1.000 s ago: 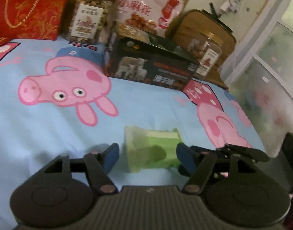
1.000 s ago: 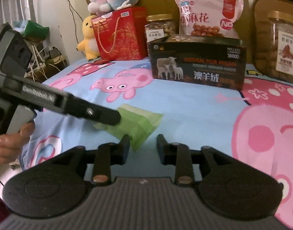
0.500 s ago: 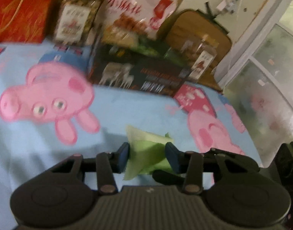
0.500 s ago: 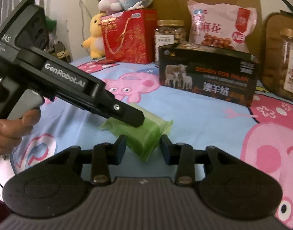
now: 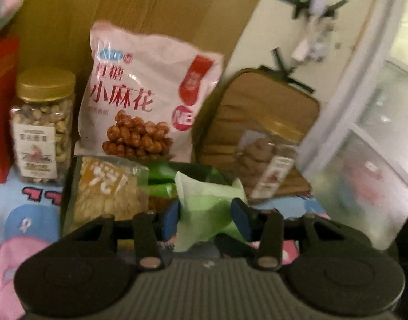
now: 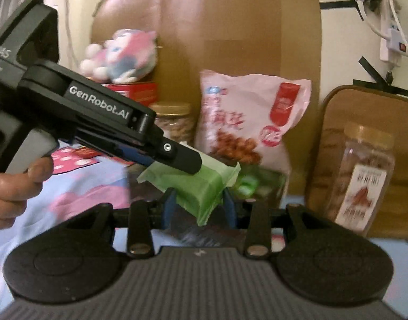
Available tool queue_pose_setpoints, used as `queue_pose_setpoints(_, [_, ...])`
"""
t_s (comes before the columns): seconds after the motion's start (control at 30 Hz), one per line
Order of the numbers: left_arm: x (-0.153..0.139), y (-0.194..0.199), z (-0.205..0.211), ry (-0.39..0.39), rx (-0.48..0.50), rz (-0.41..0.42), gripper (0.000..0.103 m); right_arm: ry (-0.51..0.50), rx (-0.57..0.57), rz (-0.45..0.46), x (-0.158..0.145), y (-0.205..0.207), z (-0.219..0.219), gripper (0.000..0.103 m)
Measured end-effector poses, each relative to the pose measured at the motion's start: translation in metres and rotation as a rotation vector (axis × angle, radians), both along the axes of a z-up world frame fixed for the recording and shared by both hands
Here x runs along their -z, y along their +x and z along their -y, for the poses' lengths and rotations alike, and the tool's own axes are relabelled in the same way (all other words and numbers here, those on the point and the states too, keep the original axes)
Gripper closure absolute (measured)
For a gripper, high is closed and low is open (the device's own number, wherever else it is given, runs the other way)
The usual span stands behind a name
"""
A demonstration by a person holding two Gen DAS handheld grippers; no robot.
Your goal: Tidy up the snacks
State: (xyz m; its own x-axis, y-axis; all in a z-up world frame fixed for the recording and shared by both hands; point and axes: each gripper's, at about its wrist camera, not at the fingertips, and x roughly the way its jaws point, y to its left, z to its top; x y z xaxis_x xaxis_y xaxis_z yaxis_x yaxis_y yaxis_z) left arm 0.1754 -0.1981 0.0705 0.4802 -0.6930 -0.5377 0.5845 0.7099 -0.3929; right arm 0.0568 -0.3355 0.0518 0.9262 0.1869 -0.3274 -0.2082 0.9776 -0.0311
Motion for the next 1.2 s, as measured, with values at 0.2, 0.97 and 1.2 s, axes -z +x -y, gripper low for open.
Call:
queue_pose_setpoints(0.2, [0.035,0.027,0.003,0.027,-0.056,-0.088,0.052,0.038,0.146,-0.007,0.024,0.021,0.031,0.046])
queue_pose_setpoints(0.97, [0.017,-0.131,-0.064,0.25,-0.223,0.123,0.032,0.551,0.227,-0.089,0.031,-0.1,0.027,0.038])
queue_pose_setpoints(1.2, [0.03,-0.18,-0.089,0.313,-0.27,0.162,0.0,0.617,0.276,-0.156,0.044,-0.136,-0.004,0.022])
